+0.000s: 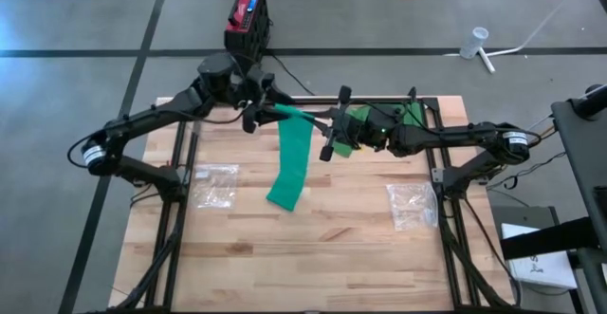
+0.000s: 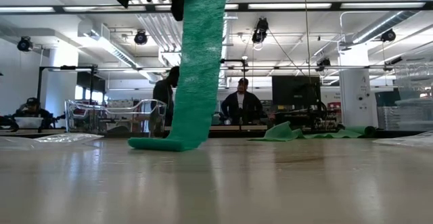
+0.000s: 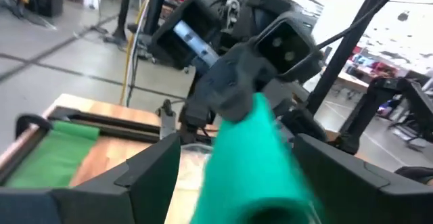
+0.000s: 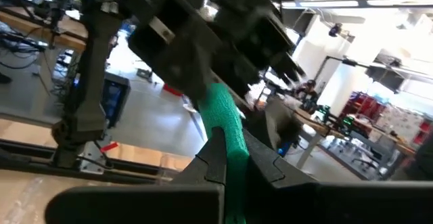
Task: Roll bandage
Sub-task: Roll the blue bandage
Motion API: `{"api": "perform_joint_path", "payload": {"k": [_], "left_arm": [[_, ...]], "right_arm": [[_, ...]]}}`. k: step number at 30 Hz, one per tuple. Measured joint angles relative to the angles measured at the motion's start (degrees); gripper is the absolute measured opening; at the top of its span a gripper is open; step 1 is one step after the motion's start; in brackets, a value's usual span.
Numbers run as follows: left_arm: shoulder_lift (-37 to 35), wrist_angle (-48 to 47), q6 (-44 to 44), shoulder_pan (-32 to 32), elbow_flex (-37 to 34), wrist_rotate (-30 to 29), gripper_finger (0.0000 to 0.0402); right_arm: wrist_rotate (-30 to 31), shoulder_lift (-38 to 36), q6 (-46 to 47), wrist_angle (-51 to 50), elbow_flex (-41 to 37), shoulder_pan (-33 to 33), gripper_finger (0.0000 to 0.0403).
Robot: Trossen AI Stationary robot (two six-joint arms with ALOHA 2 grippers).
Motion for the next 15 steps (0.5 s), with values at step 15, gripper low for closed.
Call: {"api": "perform_joint_path", "payload": {"k": [15], "left_arm": [[4.4,6.3,-5.6,0.4,0.0,5.6,0.0167]], "right_arm": [[0.5,0.0,0.4,-1.4,-0.1,0.0,0.0008]]}}
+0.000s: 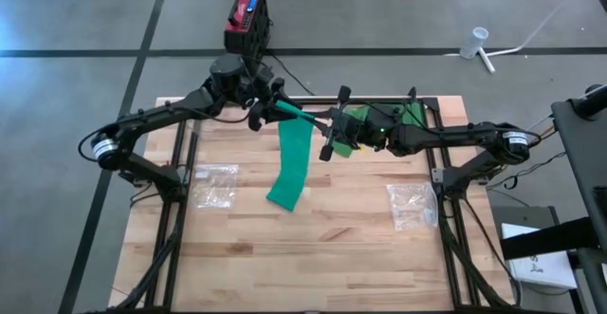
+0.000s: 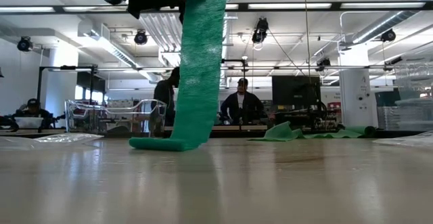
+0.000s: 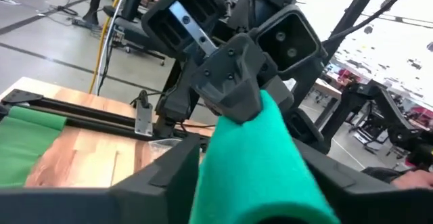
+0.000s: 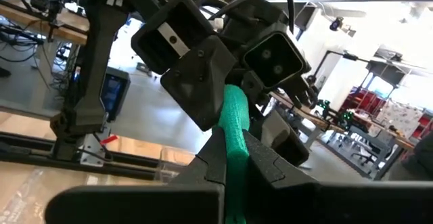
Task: Roll bandage
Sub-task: Roll the blue bandage
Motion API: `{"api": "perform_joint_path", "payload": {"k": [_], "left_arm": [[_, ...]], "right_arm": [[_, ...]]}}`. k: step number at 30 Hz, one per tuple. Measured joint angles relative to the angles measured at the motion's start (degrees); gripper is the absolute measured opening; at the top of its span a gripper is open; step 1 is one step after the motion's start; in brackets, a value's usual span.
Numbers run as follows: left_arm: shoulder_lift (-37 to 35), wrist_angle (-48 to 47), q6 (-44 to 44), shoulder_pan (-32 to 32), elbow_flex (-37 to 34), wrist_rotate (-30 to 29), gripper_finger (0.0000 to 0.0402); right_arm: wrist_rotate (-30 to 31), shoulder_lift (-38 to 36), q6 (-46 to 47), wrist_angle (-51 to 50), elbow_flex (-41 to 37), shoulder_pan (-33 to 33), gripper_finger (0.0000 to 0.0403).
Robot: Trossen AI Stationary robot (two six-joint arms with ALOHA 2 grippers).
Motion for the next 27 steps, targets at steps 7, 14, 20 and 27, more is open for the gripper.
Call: {"api": "perform_joint_path", "payload": {"k": [7,14,20,27], "left_arm": [[-0.8,0.0,3.7,0.7,0.0,1.6,0.0043],[-0.9,-0.2,9.6,0.8,0.0,1.5,0.0024],[-1.6,-1.0,20.5,0.9,0.0,1.6,0.0007],[-2.1,-2.0,30.0,0.9,0.0,1.4,0.0009]], "right_arm": [[-0.3,0.0,13.2,-0.1,0.0,-0.3,0.0033],[-0.6,-0.7,27.1,-0.6,0.0,-0.5,0.0134],[-1.9,-1.8,42.0,-1.0,0.1,-2.6,0.0212],[-10.1,-0.9,52.9,-1.9,0.0,-6.9,0.0248]]}}
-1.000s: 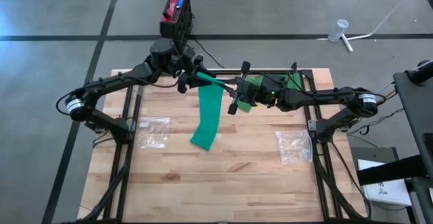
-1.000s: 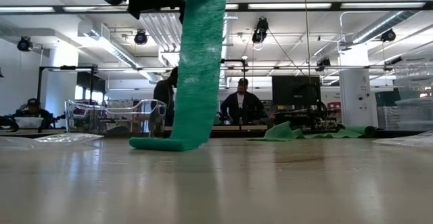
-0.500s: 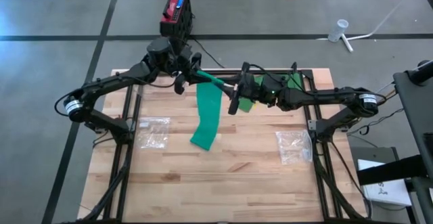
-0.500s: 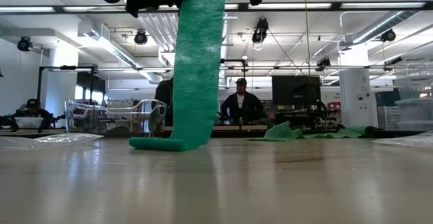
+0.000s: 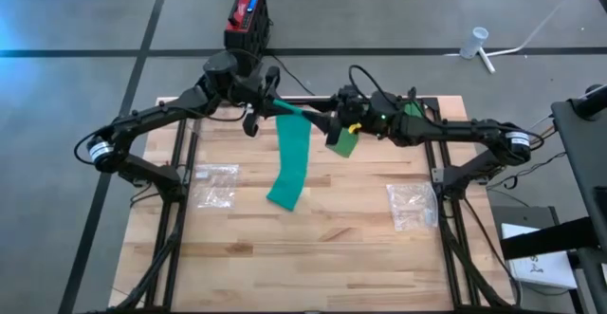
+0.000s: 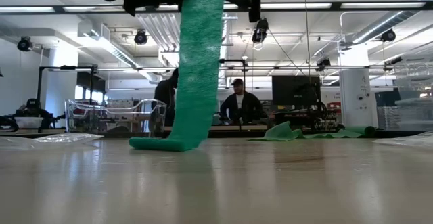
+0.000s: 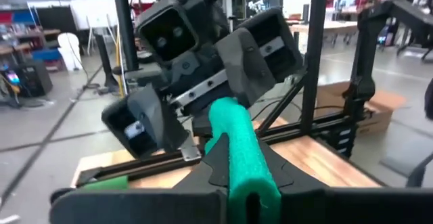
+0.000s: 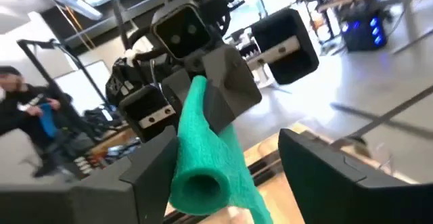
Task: Roll bandage
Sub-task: Roll the blue bandage
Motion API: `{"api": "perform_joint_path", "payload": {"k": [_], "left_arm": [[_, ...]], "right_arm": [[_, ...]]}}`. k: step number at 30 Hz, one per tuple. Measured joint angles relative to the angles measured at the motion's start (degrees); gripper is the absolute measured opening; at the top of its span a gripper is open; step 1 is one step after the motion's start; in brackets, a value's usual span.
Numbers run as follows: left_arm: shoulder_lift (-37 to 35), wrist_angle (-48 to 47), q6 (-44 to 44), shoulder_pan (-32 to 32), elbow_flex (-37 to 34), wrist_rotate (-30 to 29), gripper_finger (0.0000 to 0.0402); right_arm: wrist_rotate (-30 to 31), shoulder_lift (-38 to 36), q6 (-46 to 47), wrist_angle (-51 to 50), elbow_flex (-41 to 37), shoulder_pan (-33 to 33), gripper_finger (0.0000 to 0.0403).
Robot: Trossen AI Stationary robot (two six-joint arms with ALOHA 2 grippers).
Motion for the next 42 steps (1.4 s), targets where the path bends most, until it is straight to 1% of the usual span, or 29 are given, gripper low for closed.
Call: {"api": "perform_joint_path", "payload": {"k": [3,8,14,19,22,30,34,38,40,42], "left_arm": [[0.0,-0.1,1.8,0.0,0.0,-1.5,0.0008],[0.0,-1.6,7.5,-0.1,0.0,-4.4,0.0008],[0.5,-1.9,11.8,-0.1,0.0,-4.6,0.0008],[1.1,-2.0,18.5,-0.2,0.0,-4.6,0.0008],[1.1,-2.0,21.5,-0.2,0.0,-6.1,0.0008],[0.9,-2.1,24.2,-0.2,0.0,-6.9,0.0008],[0.9,-2.2,23.8,-0.2,0.0,-6.9,0.0008],[0.9,-2.3,20.7,-0.2,0.0,-6.9,0.0010],[0.9,-2.7,18.6,-0.2,0.0,-6.9,0.0019],[0.9,-3.3,16.1,-0.2,0.0,-6.9,0.0039]], "right_arm": [[-1.4,0.2,2.1,0.4,0.0,-0.5,0.0247],[-2.2,0.2,3.8,0.8,0.0,-0.6,0.0232],[-2.2,1.6,6.8,0.4,1.0,-0.6,0.0215],[-2.7,4.5,10.5,0.0,2.9,-0.6,0.0203],[-2.8,5.4,12.1,-0.1,3.4,-0.6,0.0198],[-2.5,5.4,13.2,0.0,3.8,-0.6,0.0177],[-2.4,5.4,13.1,-0.1,3.8,-0.6,0.0145],[-2.2,5.4,10.8,-0.1,3.8,-0.6,0.0093],[-2.2,5.4,9.1,-0.2,3.8,-0.6,0.0066],[-2.2,5.4,7.7,-0.5,3.8,-0.6,0.0045]]}}
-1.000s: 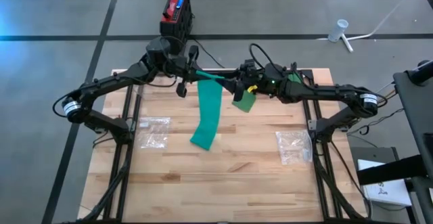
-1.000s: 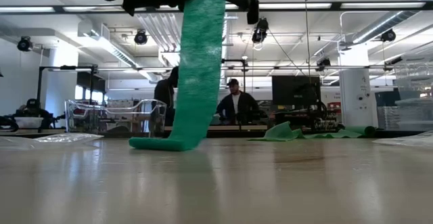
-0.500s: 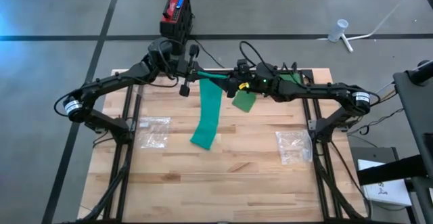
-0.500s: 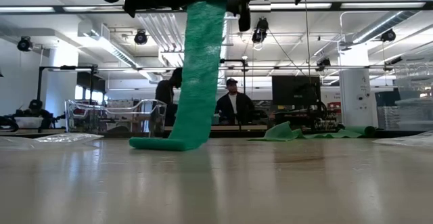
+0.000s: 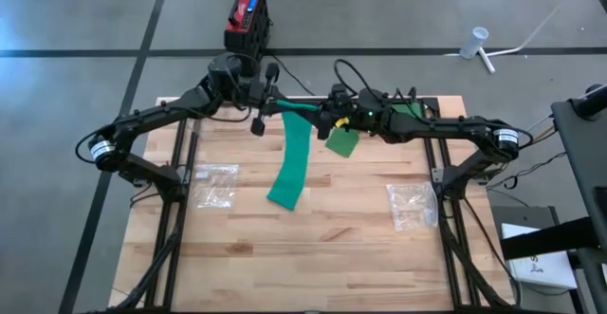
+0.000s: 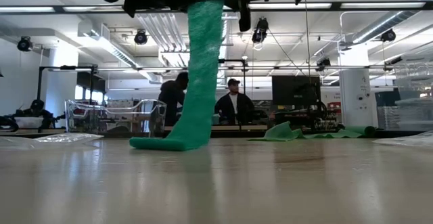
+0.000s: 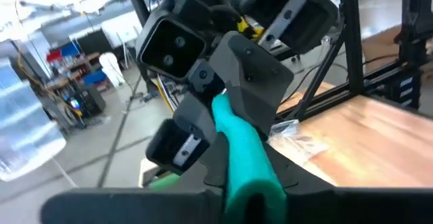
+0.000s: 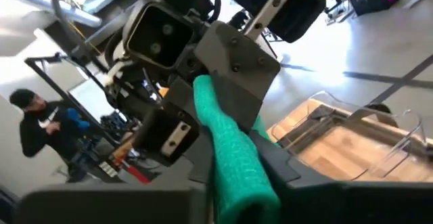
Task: Roll bandage
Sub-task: Roll the blue bandage
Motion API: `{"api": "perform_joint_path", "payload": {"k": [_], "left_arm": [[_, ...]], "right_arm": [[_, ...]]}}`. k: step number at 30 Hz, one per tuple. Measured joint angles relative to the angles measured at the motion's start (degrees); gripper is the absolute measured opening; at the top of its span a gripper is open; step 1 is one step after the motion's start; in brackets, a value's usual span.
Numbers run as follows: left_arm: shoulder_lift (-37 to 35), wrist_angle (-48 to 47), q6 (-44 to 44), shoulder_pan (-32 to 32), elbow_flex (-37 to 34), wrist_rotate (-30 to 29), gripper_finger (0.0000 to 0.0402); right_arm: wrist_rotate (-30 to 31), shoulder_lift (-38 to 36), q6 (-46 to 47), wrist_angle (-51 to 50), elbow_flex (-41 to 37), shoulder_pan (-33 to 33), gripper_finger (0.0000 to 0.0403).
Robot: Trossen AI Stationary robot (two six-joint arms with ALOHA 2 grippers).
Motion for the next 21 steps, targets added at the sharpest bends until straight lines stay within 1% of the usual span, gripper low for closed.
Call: {"api": "perform_joint_path", "payload": {"k": [4,10,13,17,21], "left_arm": [[0.0,-1.1,-7.9,0.1,0.0,-0.2,0.0104],[-1.5,-6.2,-11.4,0.4,0.0,-0.1,0.0216],[-2.8,-11.3,-12.7,0.9,1.1,0.0,0.0262],[-3.8,-15.0,-14.4,1.3,3.3,0.0,0.0309],[-3.2,-14.9,-20.6,1.3,5.8,0.0,0.0331]], "right_arm": [[-0.1,0.0,-3.2,0.0,0.0,0.0,0.0026],[0.1,-0.1,-6.1,0.9,0.0,0.0,0.0029],[0.4,-0.1,-7.8,0.6,0.0,-0.1,0.0025],[0.0,-0.1,-12.6,0.5,0.0,0.0,0.0020],[0.2,-0.1,-19.4,0.3,0.0,0.0,0.0021]]}}
